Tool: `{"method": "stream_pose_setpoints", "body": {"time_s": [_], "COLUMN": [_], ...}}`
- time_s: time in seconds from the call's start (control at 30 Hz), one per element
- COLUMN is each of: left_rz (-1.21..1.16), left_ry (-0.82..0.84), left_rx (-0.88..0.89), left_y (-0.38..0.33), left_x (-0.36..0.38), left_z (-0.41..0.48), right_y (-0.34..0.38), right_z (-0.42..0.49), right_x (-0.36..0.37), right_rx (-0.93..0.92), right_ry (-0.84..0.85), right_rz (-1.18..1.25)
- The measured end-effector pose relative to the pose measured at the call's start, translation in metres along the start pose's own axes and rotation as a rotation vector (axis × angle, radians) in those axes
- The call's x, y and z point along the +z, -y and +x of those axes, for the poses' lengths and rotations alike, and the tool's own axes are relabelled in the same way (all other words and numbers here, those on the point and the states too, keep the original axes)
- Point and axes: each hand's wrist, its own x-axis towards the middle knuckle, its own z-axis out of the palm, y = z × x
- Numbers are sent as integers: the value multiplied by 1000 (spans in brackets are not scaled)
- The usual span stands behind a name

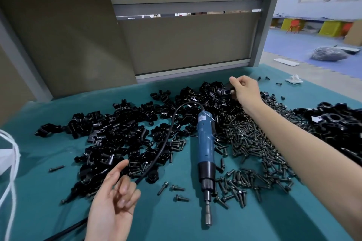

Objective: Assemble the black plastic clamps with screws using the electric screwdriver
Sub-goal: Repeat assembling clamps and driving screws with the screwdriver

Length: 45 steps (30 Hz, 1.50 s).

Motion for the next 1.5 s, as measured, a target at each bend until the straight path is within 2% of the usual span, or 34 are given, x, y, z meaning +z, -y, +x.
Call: {"method": "stream_pose_setpoints", "body": {"time_s": [0.1, 0.13, 0.17, 0.2, 0.27, 0.3, 0.37, 0.47, 0.63, 0.73, 0.83, 0.93, 1.0, 1.03, 1.1, 1.17, 1.23, 1.33, 1.4, 1.5], "left_rz": [5, 6, 10, 14, 24, 29, 29, 22, 57, 73, 87, 125, 212, 278, 436, 588, 688, 721, 670, 618], "left_ry": [0, 1, 2, 4, 5, 2, 2, 7, 15, 28, 37, 55, 70, 80, 120, 198, 289, 332, 301, 282], "left_rx": [-2, -4, -6, -7, -3, -3, -1, -2, 12, 35, 46, 85, 141, 175, 237, 294, 331, 326, 307, 289], "left_y": [0, 0, 0, 0, 0, 0, -1, -1, 0, 1, 3, 6, 8, 9, 11, 16, 22, 36, 39, 35], "left_x": [0, 0, 0, 0, 0, 0, 1, 1, 1, 0, -2, -3, -2, -1, 5, 12, 22, 35, 39, 40], "left_z": [-1, -1, -2, -2, -2, -3, -2, -3, -3, -1, 0, -1, -3, -4, -11, -24, -38, -51, -53, -52], "right_y": [4, 3, 1, -3, -10, -12, -15, -19, -20, -23, -24, -6, 14, 26, 43, 48, 46, 43, 40, 42], "right_z": [-5, -8, -9, -9, -9, -11, -13, -18, -21, -21, -24, -32, -50, -65, -110, -161, -200, -229, -236, -239], "right_x": [3, 3, 3, 4, 6, 9, 11, 9, 3, -3, -10, -18, -22, -22, -14, -2, 4, 7, 7, 5], "right_rx": [328, 406, 426, 379, 160, 61, -7, 19, -74, -41, 76, 20, -2, 28, 156, 278, 360, 457, 444, 387], "right_ry": [173, 246, 319, 388, 490, 499, 488, 497, 509, 592, 640, 416, 302, 327, 499, 712, 844, 825, 759, 747], "right_rz": [270, 221, 60, -172, -661, -800, -841, -770, -876, -921, -861, -770, -478, -275, 52, 173, 251, 414, 399, 356]}}
